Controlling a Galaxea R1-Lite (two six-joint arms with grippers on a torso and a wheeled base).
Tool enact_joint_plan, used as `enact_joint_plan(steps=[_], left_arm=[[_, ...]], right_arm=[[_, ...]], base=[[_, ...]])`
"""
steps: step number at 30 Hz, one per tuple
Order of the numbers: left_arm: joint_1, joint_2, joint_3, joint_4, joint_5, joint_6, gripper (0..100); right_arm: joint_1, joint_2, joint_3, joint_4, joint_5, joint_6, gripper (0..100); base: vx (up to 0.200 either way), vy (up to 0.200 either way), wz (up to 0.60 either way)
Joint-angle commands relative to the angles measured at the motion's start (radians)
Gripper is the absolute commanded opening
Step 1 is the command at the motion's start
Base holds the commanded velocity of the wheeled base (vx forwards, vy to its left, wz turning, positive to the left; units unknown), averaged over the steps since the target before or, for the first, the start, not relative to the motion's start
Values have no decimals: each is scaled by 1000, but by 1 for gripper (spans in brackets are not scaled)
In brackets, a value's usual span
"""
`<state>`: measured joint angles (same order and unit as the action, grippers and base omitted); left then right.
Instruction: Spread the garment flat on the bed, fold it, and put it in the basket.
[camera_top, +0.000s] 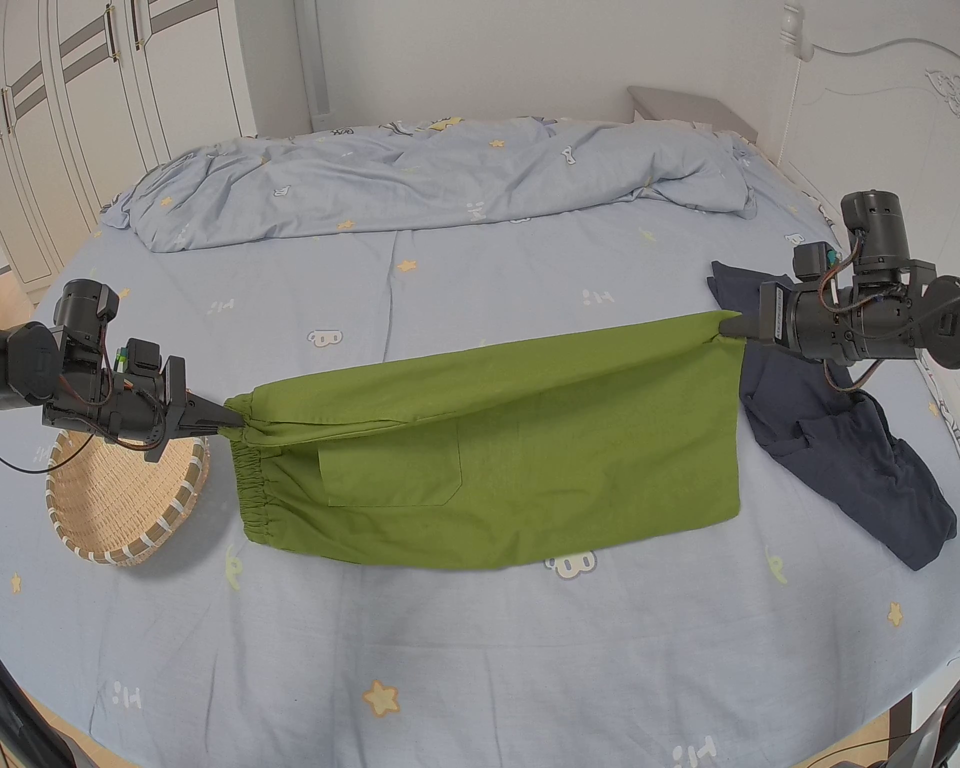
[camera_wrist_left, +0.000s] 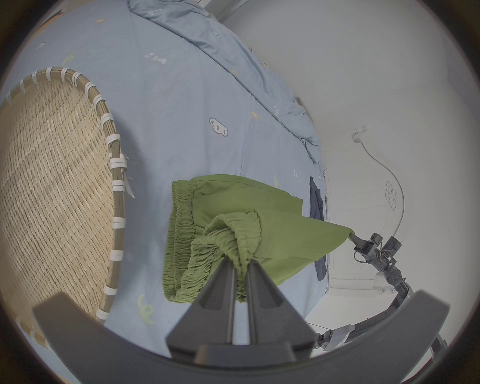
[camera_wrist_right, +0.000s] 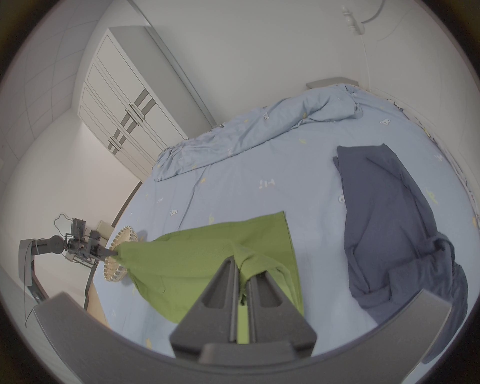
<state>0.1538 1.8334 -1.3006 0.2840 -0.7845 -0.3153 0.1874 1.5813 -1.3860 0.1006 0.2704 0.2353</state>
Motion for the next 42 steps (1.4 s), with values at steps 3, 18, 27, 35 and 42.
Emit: enact_joint_plan(steps=[3,18,27,35,42], left_arm=[[3,0,0,0,1,1,0],[12,18,-2,-3,4,1,0],[12,38,-8,-37,2,1,0],[9,66,-42,-42,4,-1,0],[7,87,-57,-42,4,-1,0]], right_arm=[[-11,134,-130,-29,1,-7,0],[-10,264,-222,-32,-4,-10,0],[-8,278,-222,-33,-5,-10,0],[-8,281,-220,-33,-7,-10,0],[-10,290,-222,-35,-8,-10,0]], base=[[0,0,0],[0,0,0],[0,0,0],[0,0,0],[0,0,0]])
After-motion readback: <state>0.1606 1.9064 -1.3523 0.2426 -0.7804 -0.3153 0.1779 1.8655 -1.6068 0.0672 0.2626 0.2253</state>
